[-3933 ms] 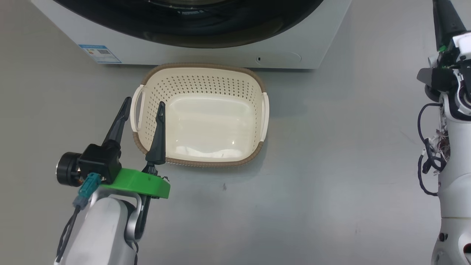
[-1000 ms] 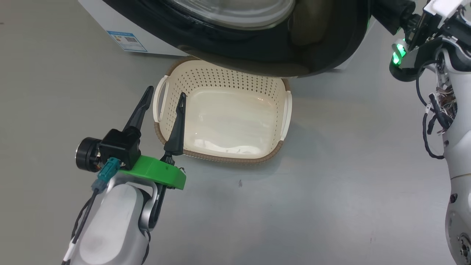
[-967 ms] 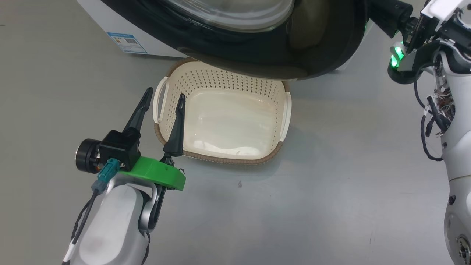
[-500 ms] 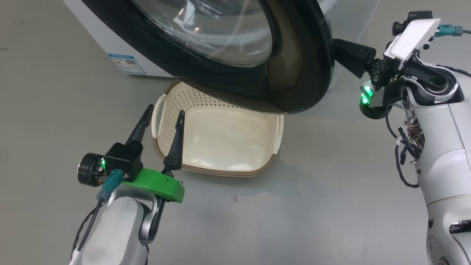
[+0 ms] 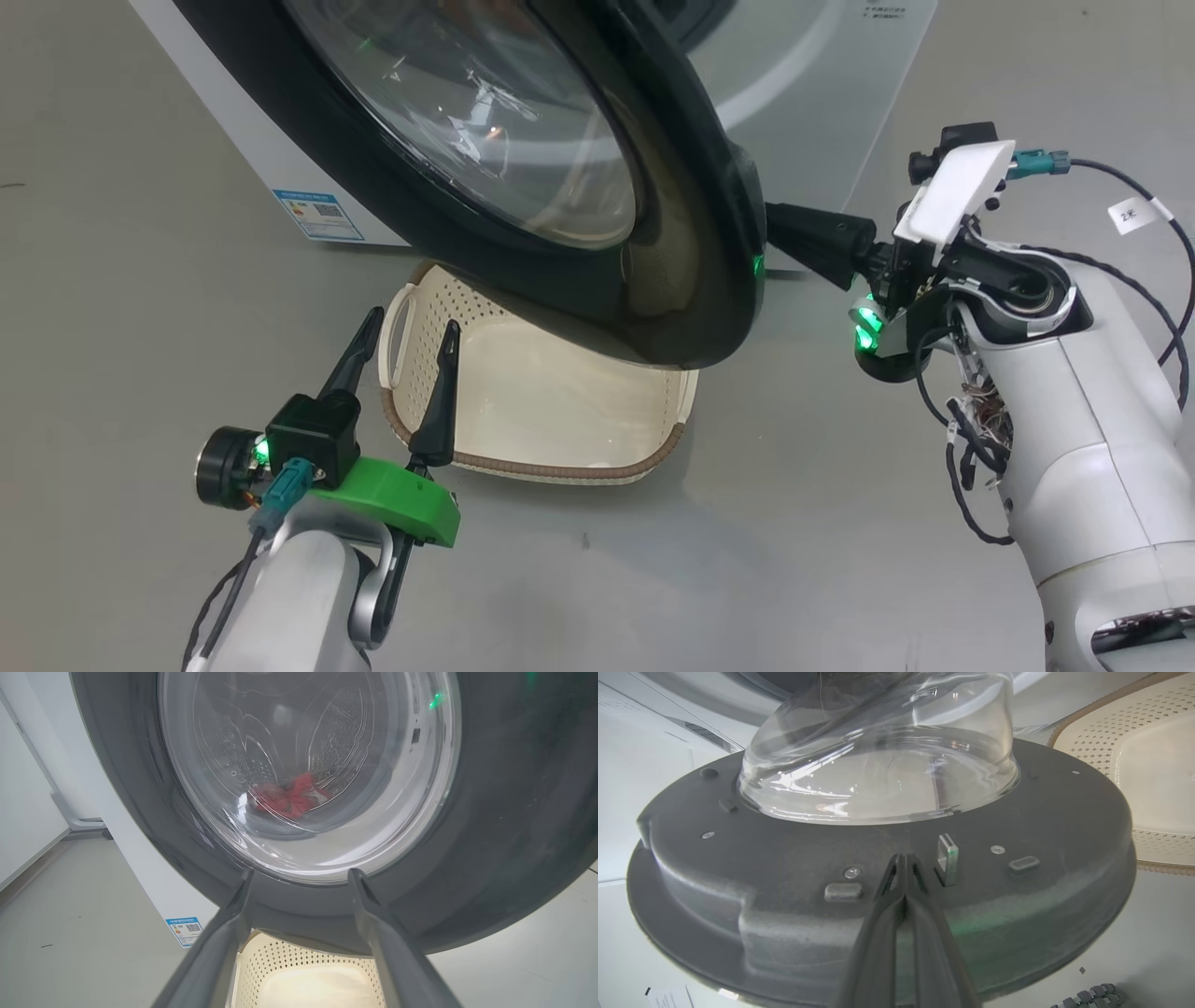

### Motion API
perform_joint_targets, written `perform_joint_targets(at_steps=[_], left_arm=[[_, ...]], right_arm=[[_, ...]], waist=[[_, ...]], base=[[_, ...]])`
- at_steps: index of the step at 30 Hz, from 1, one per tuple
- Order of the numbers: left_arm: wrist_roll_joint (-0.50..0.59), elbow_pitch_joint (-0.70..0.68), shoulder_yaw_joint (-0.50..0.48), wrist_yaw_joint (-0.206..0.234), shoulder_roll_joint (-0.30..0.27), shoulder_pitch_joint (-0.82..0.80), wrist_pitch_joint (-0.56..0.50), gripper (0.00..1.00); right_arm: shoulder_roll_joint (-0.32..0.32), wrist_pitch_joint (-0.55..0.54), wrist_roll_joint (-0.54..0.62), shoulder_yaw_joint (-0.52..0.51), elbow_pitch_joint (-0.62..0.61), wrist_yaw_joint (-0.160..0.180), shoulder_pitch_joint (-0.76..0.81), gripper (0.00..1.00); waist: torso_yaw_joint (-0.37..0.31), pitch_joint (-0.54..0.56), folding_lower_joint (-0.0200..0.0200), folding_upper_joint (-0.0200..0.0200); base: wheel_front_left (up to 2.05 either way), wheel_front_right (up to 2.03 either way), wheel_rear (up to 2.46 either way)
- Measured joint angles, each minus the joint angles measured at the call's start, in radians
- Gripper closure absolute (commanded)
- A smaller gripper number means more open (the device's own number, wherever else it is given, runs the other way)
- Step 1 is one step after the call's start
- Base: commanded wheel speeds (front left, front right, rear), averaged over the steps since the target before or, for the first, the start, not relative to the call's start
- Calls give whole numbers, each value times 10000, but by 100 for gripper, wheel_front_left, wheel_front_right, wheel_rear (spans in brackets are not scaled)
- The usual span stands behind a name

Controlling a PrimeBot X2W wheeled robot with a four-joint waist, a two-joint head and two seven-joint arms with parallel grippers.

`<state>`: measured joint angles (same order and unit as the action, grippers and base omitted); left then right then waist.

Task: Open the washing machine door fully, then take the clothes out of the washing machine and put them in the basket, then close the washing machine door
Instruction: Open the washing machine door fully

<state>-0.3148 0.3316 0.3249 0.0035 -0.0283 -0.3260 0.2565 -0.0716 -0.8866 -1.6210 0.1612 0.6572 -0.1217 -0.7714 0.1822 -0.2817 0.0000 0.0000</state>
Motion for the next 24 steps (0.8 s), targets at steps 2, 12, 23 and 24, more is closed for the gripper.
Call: perform_joint_targets(at_steps=[2,12,23,24], left_arm=[[0,54,2,-2,0,83,0,0],[0,213,21,-29,-6,449,0,0],[94,345,6,-61,-15,844,0,0],[94,355,6,-63,-17,866,0,0]], right_arm=[[27,-15,-23,88,-75,0,158,100],[54,-8,-255,499,-430,0,938,100],[46,222,-918,1501,-993,0,1708,100],[42,257,-1011,1632,-1045,0,1777,100]], waist=[[-21,119,0,0],[87,693,0,0],[337,1242,0,-1],[360,1279,0,0]], base=[[0,0,0],[0,0,0],[0,0,0],[0,0,0]])
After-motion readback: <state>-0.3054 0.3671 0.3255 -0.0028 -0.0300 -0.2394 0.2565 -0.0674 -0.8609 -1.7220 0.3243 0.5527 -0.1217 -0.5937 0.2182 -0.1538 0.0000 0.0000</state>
